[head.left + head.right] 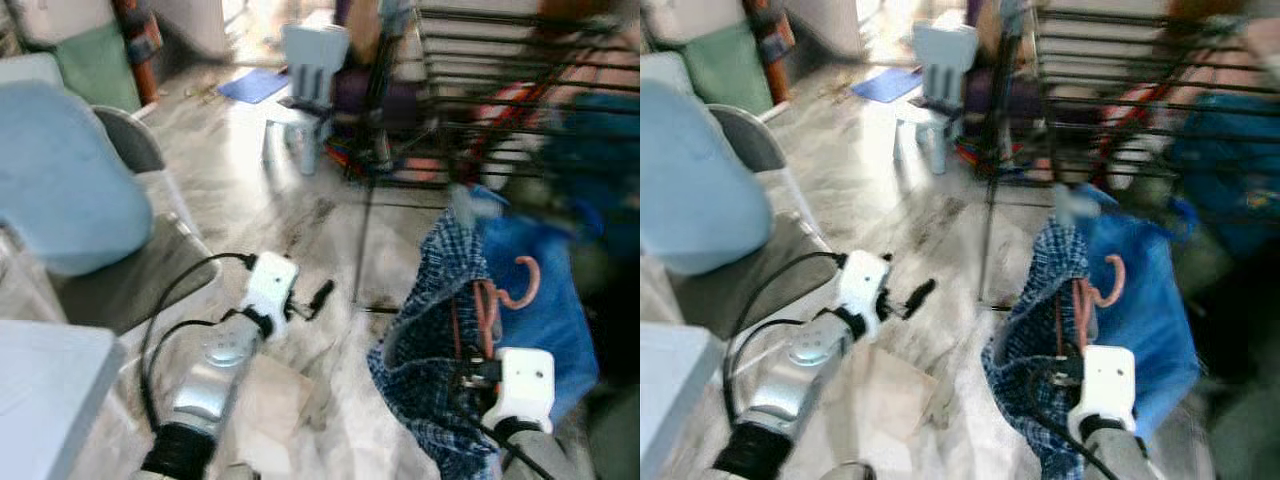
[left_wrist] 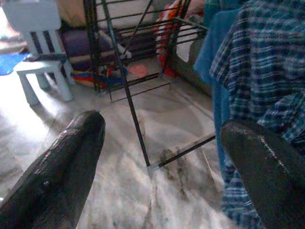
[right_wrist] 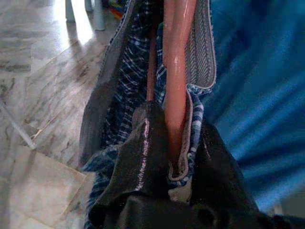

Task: Hang hanger

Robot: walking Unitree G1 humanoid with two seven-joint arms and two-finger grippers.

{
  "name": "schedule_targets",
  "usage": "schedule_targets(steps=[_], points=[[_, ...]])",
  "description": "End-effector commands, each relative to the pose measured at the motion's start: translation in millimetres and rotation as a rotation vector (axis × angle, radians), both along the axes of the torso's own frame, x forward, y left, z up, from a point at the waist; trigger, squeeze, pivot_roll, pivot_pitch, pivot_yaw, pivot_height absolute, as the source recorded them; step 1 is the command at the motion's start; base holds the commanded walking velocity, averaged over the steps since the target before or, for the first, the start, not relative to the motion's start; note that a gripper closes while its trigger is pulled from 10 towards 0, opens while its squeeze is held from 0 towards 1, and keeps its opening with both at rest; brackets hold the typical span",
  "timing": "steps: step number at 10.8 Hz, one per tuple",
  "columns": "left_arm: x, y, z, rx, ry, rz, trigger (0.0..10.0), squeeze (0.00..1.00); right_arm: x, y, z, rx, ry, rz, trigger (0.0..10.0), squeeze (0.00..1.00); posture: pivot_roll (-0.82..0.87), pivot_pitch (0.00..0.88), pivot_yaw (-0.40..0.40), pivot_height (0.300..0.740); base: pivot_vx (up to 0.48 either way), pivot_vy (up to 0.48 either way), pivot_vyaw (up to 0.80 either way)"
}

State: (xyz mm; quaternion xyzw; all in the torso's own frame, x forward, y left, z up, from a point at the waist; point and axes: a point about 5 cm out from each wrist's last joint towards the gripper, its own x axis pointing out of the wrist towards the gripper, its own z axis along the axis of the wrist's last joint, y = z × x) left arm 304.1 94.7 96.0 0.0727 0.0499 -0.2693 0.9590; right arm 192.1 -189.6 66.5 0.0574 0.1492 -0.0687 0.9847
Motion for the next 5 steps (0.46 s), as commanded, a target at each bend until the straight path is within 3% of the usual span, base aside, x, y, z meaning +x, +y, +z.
schedule_targets(steps=[1, 5], points=[[-0.8, -2.4, 0.5, 0.002, -0.008, 0.001, 10.0, 0.00, 1.9, -2.5, 8.4, -0.013, -0.031, -0.003, 10.0, 0.00, 0.00, 0.000, -0.046, 0.740, -0.368, 0.000, 0.00], [-1.7, -5.2, -0.6, 0.005, -0.005, -0.008, 10.0, 0.00, 3.0, 1.6, 7.2, -0.010, -0.022, 0.012, 10.0, 0.00, -0.01, 0.000, -0.048, 0.740, -0.369, 0.000, 0.00]])
